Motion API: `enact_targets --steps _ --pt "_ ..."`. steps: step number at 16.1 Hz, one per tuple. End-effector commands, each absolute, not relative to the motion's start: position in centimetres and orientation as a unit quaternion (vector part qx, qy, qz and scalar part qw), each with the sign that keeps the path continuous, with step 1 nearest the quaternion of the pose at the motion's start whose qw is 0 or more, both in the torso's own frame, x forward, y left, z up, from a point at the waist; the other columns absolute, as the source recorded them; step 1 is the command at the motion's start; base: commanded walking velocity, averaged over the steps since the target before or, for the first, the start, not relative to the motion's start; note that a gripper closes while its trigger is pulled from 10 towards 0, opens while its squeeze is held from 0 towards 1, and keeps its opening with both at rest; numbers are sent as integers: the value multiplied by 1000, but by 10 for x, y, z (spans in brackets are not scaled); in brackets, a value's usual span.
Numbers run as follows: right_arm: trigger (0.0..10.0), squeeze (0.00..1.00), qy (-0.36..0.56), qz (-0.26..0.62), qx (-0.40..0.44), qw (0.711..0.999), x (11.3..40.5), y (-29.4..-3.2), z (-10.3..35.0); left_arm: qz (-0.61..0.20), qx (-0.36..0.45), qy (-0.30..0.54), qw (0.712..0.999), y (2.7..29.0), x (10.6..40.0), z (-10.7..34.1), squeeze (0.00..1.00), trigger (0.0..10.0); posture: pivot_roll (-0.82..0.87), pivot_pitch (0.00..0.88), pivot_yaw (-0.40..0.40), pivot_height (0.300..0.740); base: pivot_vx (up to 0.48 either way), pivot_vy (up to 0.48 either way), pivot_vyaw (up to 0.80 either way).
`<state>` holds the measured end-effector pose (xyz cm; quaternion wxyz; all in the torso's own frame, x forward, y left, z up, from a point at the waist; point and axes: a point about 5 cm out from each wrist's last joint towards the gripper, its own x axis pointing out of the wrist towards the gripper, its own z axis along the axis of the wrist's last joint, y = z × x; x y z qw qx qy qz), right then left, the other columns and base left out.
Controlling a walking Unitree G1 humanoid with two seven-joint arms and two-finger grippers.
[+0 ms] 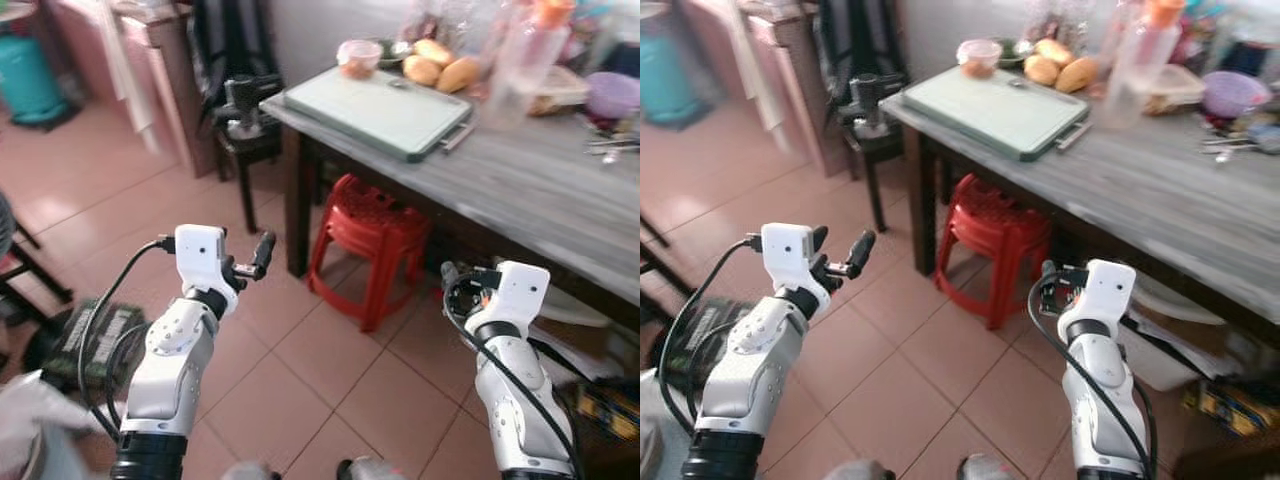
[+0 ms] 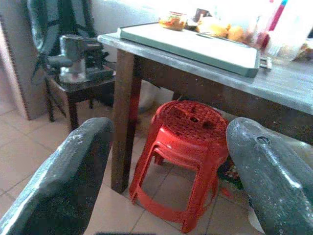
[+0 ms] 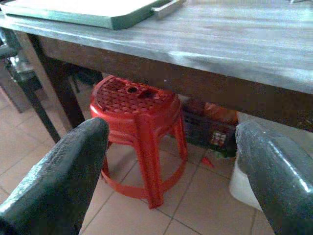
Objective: Setting the table
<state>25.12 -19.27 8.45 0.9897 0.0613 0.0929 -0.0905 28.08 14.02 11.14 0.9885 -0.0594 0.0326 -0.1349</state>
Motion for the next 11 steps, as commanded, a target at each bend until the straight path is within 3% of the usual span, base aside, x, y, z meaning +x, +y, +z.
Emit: enact_targets --steps 1,3,11 --pt "10000 0 88 -84 63 991 252 -189 86 -126 -48 32 990 146 282 111 0 10000 -2 0 5 740 0 401 -800" --pt "10000 0 88 -84 62 991 252 -190 86 -125 -46 32 991 147 282 111 0 10000 -4 0 5 740 0 373 -800" --pt "10000 0 90 -85 58 991 250 -192 85 -127 -49 30 990 146 282 110 0 10000 -7 0 3 740 0 0 -800"
